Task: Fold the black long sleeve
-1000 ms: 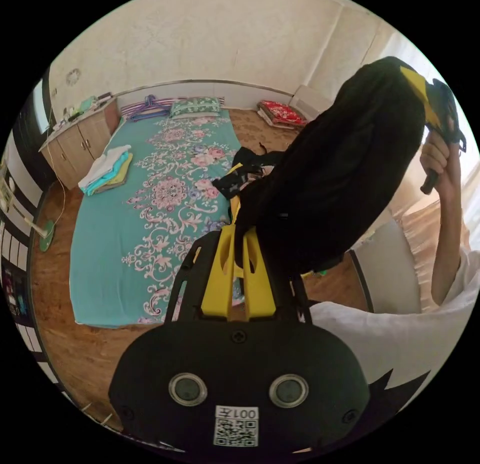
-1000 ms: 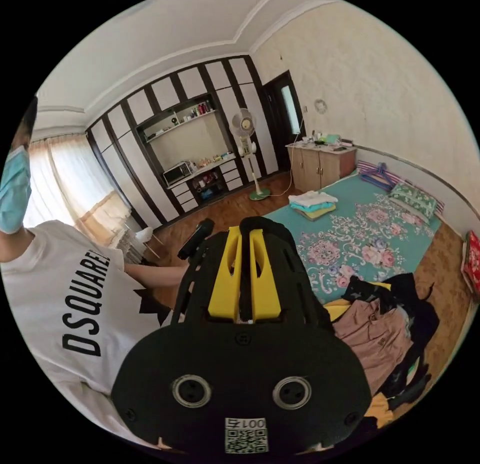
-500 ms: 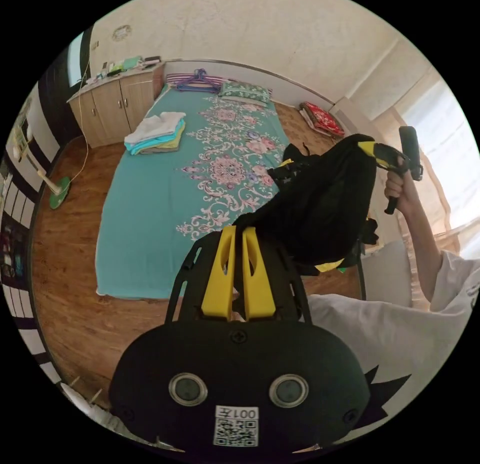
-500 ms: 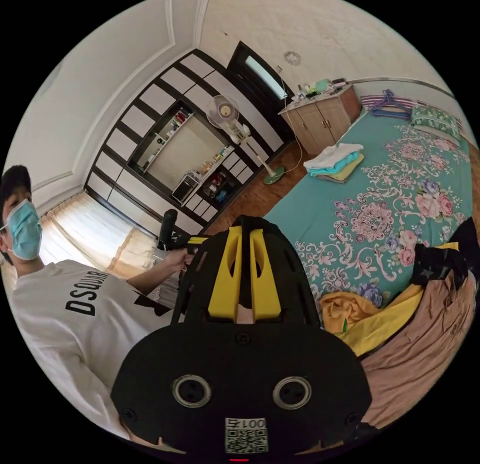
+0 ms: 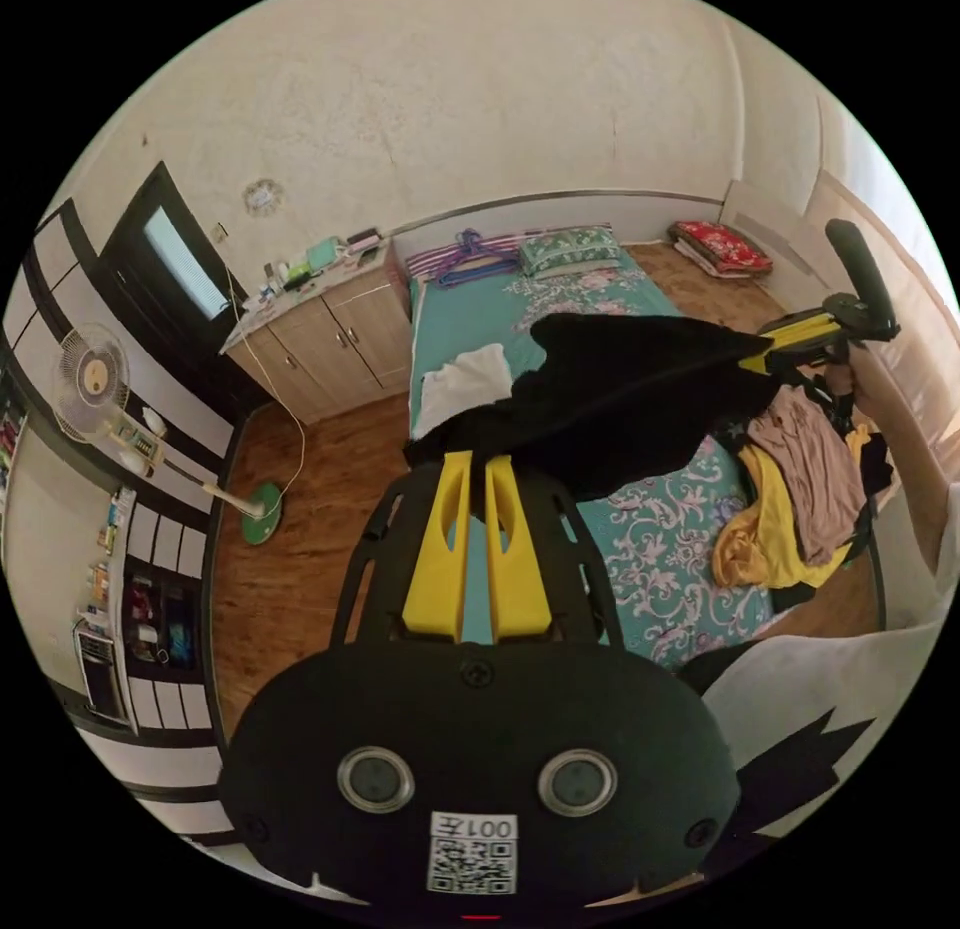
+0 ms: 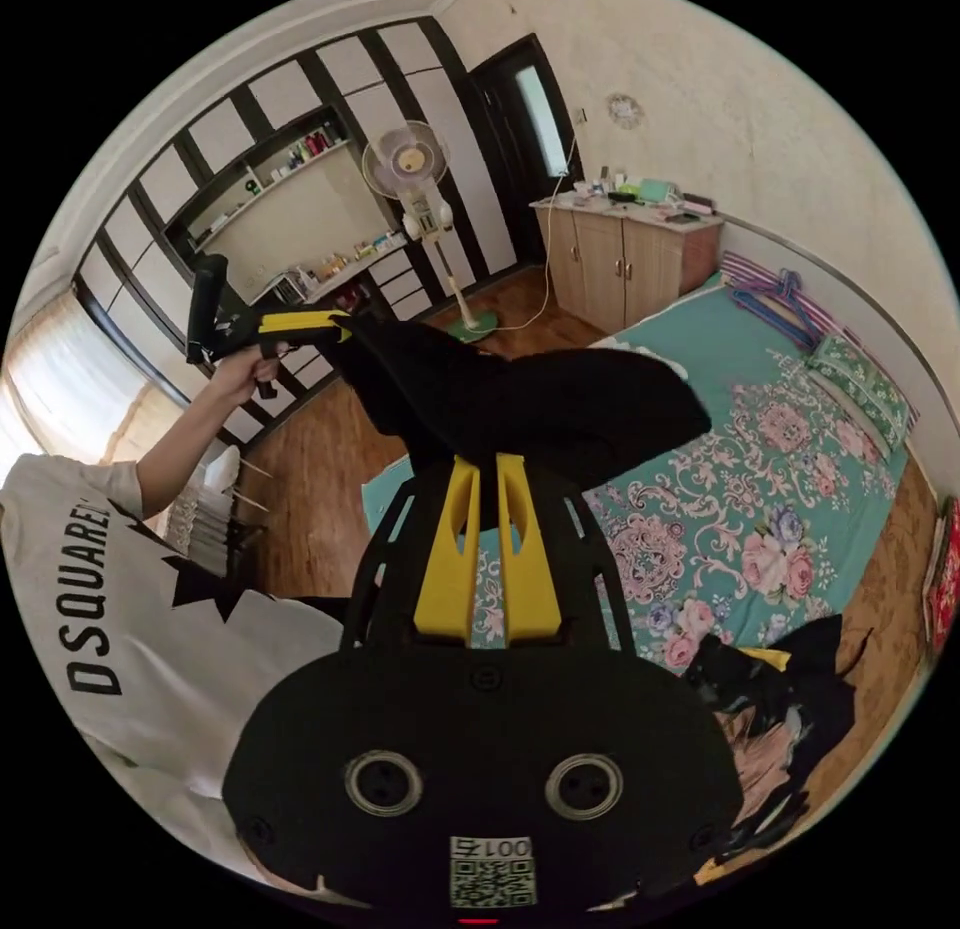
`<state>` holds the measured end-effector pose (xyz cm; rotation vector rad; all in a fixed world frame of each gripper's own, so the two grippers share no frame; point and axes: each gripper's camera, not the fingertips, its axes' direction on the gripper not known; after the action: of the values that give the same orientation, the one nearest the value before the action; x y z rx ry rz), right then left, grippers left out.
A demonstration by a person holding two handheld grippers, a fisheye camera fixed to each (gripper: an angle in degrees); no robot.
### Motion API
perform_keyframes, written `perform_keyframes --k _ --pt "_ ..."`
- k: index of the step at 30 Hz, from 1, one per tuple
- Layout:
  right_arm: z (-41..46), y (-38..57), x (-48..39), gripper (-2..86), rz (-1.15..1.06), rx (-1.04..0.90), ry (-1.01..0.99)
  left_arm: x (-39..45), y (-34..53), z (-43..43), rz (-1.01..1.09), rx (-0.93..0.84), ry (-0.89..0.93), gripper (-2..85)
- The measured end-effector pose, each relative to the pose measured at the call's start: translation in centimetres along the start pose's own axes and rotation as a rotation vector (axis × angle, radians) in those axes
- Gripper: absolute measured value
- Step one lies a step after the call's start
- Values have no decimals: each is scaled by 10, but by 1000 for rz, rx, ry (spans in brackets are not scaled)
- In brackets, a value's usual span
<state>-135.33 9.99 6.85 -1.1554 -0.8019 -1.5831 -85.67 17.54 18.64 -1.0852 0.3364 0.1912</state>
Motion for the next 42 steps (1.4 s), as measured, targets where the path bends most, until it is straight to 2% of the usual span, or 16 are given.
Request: perform_keyframes --k 3,6,8,11,13,22,26,30,34,37,41,42 --pt "104 -13 13 31 113 -91 7 -11 25 86 60 -100 -52 -12" --pt "230 -11 23 34 212 -269 96 -14 59 189 112 -248 -35 -12" --pt "333 3 26 37 285 -442 131 -10 90 268 181 -426 -5 -12" --pt "429 23 23 38 365 -637 85 -11 122 336 208 -661 105 -13" --pt "460 26 19 39 395 -683 80 -18 131 351 214 -679 148 -13" --pt "498 -15 36 44 478 -578 63 -67 104 390 352 -563 265 -13" --pt "533 0 32 47 553 -584 -47 -73 119 423 366 -652 276 -13" --pt "568 10 22 56 493 -649 -123 -66 139 456 358 -750 224 -9" --pt "553 -9 47 72 391 -640 -230 -72 116 471 341 -777 237 20" --pt "531 -28 77 70 244 -646 -165 -89 111 481 228 -799 217 22" --pt "529 -62 142 38 -16 -564 199 -108 122 484 -68 -771 168 -6" --pt "536 -67 153 34 -42 -548 224 -108 123 483 -92 -759 164 -7"
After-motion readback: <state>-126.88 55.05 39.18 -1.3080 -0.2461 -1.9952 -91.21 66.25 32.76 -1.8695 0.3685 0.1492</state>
